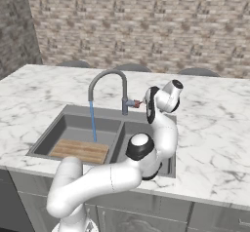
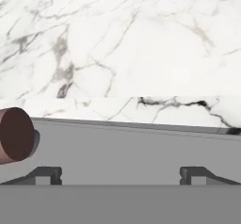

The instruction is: Turn on the sink faucet with hot water and rinse the cutting board for ten seconds, then turn off the faucet. Push the cutting board to reach the water if necessary.

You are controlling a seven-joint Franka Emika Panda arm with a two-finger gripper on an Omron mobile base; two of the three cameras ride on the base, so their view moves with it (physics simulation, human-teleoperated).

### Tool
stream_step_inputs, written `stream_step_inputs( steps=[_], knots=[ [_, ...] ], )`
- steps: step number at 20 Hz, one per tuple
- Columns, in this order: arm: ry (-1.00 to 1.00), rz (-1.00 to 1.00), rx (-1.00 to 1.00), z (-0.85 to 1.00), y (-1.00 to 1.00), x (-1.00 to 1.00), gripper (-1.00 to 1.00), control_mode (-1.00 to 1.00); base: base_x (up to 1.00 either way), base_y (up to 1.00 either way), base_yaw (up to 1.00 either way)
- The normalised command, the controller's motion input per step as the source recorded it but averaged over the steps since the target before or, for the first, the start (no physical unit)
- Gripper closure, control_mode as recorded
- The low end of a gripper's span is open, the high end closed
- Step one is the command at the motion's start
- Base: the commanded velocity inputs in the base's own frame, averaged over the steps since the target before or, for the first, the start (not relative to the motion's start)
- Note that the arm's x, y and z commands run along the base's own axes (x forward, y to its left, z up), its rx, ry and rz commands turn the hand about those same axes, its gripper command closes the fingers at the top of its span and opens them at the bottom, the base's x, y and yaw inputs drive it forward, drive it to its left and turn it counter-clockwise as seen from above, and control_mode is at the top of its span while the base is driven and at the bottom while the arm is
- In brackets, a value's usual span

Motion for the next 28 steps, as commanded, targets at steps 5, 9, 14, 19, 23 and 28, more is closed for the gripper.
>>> stream_step_inputs(
  steps=[5,9,14,19,23,28],
  knots=[
    [0.0,0.0,0.0,-0.07,0.25,-0.04,-1.0,-1.0,0.0,0.0,0.0],
    [0.0,0.0,0.0,-0.02,0.27,0.0,-1.0,-1.0,0.0,0.0,0.0],
    [0.0,0.0,0.0,-0.01,0.33,0.0,-1.0,-1.0,0.0,0.0,0.0],
    [0.0,0.0,0.0,-0.01,0.35,0.0,-1.0,-1.0,0.0,0.0,0.0],
    [0.0,0.0,0.0,-0.01,0.34,0.0,-1.0,-1.0,0.0,0.0,0.0],
    [0.0,0.0,0.0,-0.01,0.33,0.0,-1.0,-1.0,0.0,0.0,0.0]
  ],
)
